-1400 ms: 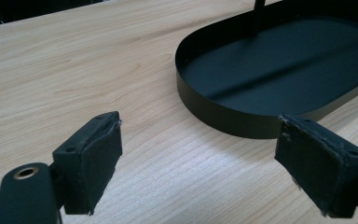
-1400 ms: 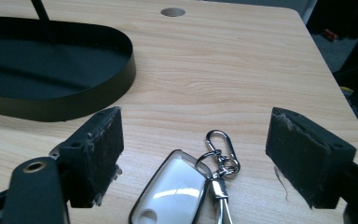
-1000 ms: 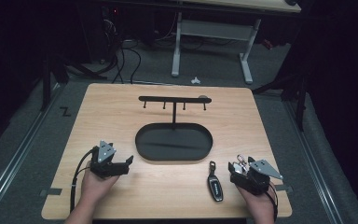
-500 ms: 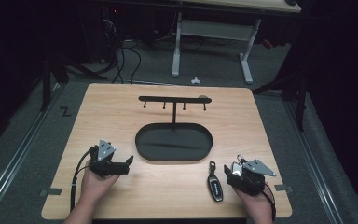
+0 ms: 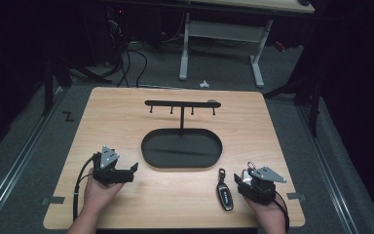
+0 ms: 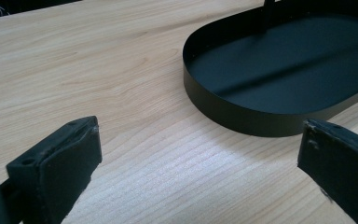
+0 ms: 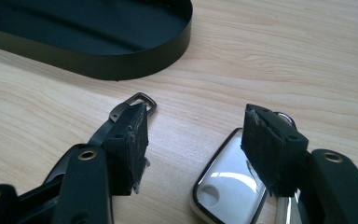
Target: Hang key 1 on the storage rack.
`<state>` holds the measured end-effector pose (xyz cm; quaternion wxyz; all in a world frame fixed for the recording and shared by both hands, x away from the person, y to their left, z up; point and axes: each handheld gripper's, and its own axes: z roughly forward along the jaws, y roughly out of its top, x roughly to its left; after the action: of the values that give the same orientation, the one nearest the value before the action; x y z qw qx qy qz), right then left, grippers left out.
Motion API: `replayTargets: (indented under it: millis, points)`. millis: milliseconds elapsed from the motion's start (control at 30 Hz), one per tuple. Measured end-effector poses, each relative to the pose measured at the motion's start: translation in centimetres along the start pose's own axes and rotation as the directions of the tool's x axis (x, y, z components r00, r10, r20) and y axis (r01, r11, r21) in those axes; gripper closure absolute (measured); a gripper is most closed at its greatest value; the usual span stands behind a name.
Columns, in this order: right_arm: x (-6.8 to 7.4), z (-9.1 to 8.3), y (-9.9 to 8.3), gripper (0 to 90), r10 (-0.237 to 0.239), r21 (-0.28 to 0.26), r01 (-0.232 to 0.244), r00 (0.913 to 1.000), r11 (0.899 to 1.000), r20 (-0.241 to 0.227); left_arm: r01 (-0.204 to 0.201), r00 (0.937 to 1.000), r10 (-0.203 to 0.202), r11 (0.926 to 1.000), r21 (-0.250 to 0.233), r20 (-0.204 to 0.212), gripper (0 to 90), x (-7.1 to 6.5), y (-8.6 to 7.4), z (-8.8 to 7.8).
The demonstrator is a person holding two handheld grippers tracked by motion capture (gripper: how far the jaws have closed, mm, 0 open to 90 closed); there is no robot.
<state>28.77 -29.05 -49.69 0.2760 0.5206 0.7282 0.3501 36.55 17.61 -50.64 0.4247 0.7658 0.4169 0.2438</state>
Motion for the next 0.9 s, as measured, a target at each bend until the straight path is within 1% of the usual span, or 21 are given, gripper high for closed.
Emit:
replayTargets:
  millis: [67,100,167,233,300,367,433,500,533,633,667,767,800,833,867,900]
  points:
    - [0.2,-0.1,0.2,41.2,0.002,0.018,-0.002,1.0,1.0,-0.007,-0.001,1.0,0.001,1.0,0.008,0.001,0.1,0.0,0.0,0.1]
    - [0.4,-0.1,0.4,41.8,-0.007,0.035,0.008,0.9999,0.999,-0.01,-0.001,1.0,0.001,1.0,0.006,0.003,0.1,0.0,0.0,0.2]
    - [0.5,-0.1,0.6,42.6,-0.007,0.057,0.008,0.9998,0.998,-0.019,-0.001,1.0,0.001,1.0,0.002,0.005,0.1,0.0,0.0,0.2]
    - [0.6,0.2,0.7,42.5,-0.022,0.077,0.023,0.9996,0.997,-0.02,-0.005,1.0,0.005,1.0,0.003,0.003,0.1,0.1,0.0,0.2]
    - [0.6,0.3,1.0,42.3,-0.023,0.095,0.025,0.9996,0.995,-0.016,0.001,1.0,-0.001,1.0,0.005,0.004,0.2,0.2,-0.1,0.2]
    - [0.7,0.5,1.3,42.1,-0.032,0.109,0.034,0.9994,0.993,-0.014,0.0,1.0,0.0,1.0,0.005,0.003,0.2,0.2,-0.1,0.1]
    - [0.7,0.7,1.5,42.1,-0.056,0.129,0.058,0.9983,0.99,-0.014,-0.005,1.0,0.005,1.0,0.005,0.005,0.2,0.3,-0.1,0.2]
    - [0.9,1.0,1.7,42.2,-0.076,0.148,0.077,0.997,0.986,-0.014,-0.009,0.9999,0.009,0.9999,0.014,0.013,0.2,0.3,-0.2,0.3]
    - [0.9,1.0,1.8,42.3,-0.082,0.155,0.083,0.9965,0.984,-0.014,-0.008,0.9996,0.007,0.9998,0.019,0.026,0.3,0.3,-0.3,0.4]
    - [1.0,1.2,1.9,42.3,-0.085,0.172,0.086,0.9963,0.981,-0.015,-0.009,0.9993,0.008,0.9993,0.037,0.037,0.3,0.3,-0.5,0.6]
    - [1.0,1.4,2.1,42.1,-0.096,0.201,0.098,0.9952,0.975,-0.019,-0.014,0.9992,0.012,0.9989,0.044,0.039,0.3,0.2,-0.5,0.7]
    - [1.0,1.6,2.3,41.8,-0.1,0.239,0.105,0.9944,0.965,-0.032,-0.011,0.9992,0.009,0.9995,0.029,0.039,0.3,0.2,-0.4,0.6]
    - [1.0,1.6,2.3,41.8,-0.1,0.239,0.105,0.9944,0.965,-0.032,-0.011,0.9992,0.009,0.9995,0.029,0.039,0.3,0.2,-0.4,0.6]
    - [1.0,1.6,2.4,41.7,-0.104,0.25,0.109,0.994,0.962,-0.035,-0.01,0.9992,0.009,0.9997,0.022,0.039,0.3,0.3,-0.4,0.5]
    - [1.0,1.7,2.5,41.7,-0.105,0.264,0.111,0.9938,0.958,-0.037,0.0,0.9993,0.0,0.9999,0.013,0.038,0.3,0.4,-0.4,0.4]
    - [1.0,1.7,2.6,41.6,-0.107,0.272,0.113,0.9935,0.956,-0.037,0.001,0.9993,-0.002,0.9999,0.011,0.038,0.3,0.5,-0.3,0.4]
